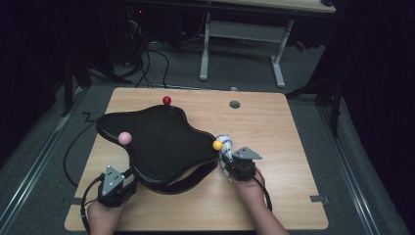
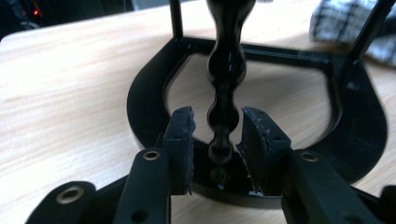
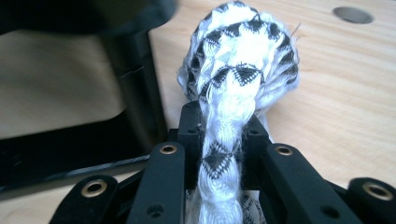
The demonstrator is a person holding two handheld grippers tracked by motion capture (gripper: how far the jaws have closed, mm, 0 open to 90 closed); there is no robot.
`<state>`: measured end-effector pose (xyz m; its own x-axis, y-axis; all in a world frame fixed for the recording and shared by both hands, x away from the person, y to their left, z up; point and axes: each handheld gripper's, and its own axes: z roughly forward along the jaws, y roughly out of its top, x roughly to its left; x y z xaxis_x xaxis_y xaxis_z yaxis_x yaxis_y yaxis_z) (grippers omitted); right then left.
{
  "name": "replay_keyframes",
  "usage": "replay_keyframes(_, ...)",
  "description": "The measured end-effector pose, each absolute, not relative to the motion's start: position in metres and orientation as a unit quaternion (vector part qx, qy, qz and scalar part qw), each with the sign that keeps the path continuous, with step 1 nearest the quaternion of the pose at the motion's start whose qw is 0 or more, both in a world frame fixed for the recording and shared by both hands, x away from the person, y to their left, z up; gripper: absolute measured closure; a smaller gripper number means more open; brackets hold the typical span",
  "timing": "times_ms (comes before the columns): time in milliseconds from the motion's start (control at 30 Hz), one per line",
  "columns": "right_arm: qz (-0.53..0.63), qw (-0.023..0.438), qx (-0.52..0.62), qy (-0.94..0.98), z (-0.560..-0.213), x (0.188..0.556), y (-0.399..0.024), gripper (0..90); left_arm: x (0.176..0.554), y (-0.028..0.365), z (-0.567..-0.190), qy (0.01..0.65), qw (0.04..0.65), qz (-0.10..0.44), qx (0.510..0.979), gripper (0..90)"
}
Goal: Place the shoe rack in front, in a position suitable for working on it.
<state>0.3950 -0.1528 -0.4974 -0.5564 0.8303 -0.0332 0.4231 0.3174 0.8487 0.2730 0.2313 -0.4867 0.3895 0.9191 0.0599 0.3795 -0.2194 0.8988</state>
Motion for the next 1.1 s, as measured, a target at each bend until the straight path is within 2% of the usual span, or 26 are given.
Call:
replay_keyframes(67,0.429,0.24,0.414,0.766,-0.499,0.406,-0.153,77.4,0.273,0.23,-0.489,0.457,0.428,0.313,0.714,70.3)
replay_keyframes(233,0.423,0.232,0.405,0.777,-0.503,0.411,-0.144,77.5,0.275,0.227,-0.491,0.462,0.425,0.31,0.714,75.0)
replay_keyframes(367,0.423,0.235,0.382,0.787,-0.501,0.406,-0.136,78.8,0.277,0.227,-0.491,0.47,0.428,0.305,0.709,75.5)
replay_keyframes(433,0.429,0.216,0.387,0.787,-0.501,0.403,-0.141,78.9,0.278,0.227,-0.491,0.47,0.431,0.303,0.708,75.7)
replay_keyframes(567,0.424,0.224,0.387,0.787,-0.5,0.397,-0.147,79.0,0.287,0.221,-0.491,0.464,0.433,0.3,0.713,75.5)
replay_keyframes(1100,0.406,0.263,0.471,0.737,-0.504,0.345,-0.245,78.5,0.354,0.133,-0.491,0.39,0.469,0.255,0.75,74.6)
